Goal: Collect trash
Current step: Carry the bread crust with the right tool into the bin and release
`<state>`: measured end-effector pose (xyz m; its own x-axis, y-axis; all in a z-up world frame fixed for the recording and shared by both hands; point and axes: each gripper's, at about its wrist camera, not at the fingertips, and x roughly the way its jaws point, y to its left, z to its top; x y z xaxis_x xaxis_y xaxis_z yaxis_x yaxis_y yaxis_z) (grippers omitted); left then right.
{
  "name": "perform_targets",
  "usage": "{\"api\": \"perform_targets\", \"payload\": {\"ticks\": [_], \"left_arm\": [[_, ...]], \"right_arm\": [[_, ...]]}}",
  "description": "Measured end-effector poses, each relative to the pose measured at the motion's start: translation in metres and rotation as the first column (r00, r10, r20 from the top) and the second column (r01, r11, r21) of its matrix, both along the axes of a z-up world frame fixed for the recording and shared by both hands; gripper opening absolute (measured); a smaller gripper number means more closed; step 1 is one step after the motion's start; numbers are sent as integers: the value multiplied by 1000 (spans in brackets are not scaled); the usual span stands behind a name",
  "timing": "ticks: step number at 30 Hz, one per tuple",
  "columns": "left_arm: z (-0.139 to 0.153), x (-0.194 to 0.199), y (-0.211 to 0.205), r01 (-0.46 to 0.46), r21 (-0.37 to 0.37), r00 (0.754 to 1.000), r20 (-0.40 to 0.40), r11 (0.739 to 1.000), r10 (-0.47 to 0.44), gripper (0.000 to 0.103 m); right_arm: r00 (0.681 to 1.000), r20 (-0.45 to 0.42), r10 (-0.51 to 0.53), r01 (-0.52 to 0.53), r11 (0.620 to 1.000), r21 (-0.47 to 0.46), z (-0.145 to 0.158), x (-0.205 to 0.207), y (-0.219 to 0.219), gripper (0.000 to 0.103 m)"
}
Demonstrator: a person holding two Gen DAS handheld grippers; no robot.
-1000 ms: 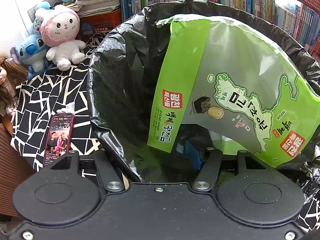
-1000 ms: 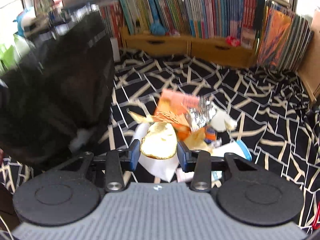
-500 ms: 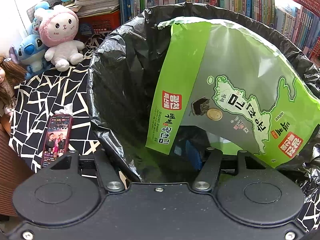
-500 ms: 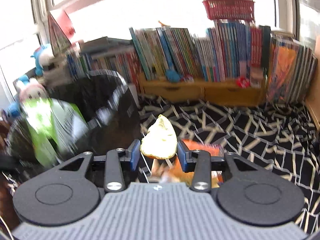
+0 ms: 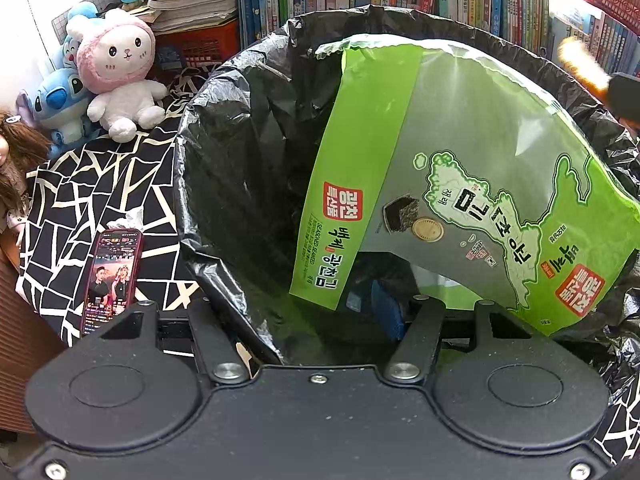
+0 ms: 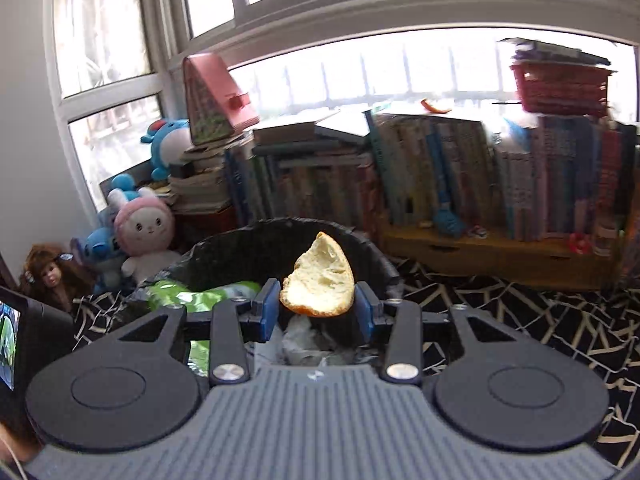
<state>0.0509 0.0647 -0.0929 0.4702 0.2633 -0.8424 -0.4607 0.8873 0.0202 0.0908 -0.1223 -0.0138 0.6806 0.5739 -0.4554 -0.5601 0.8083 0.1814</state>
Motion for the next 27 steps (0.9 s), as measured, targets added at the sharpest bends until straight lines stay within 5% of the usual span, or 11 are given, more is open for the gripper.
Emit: {"api": "perform_targets", "payload": {"ticks": [13,27], "left_arm": [[0,1,0,2,0,1000,0,1000,-2,60],[-1,1,0,2,0,1000,0,1000,-2,60]], "right_arm": [[998,-39,46,-48,998,-48,-19,6,20,50],[996,48,-74,74,997,9,2,0,-13,84]]}}
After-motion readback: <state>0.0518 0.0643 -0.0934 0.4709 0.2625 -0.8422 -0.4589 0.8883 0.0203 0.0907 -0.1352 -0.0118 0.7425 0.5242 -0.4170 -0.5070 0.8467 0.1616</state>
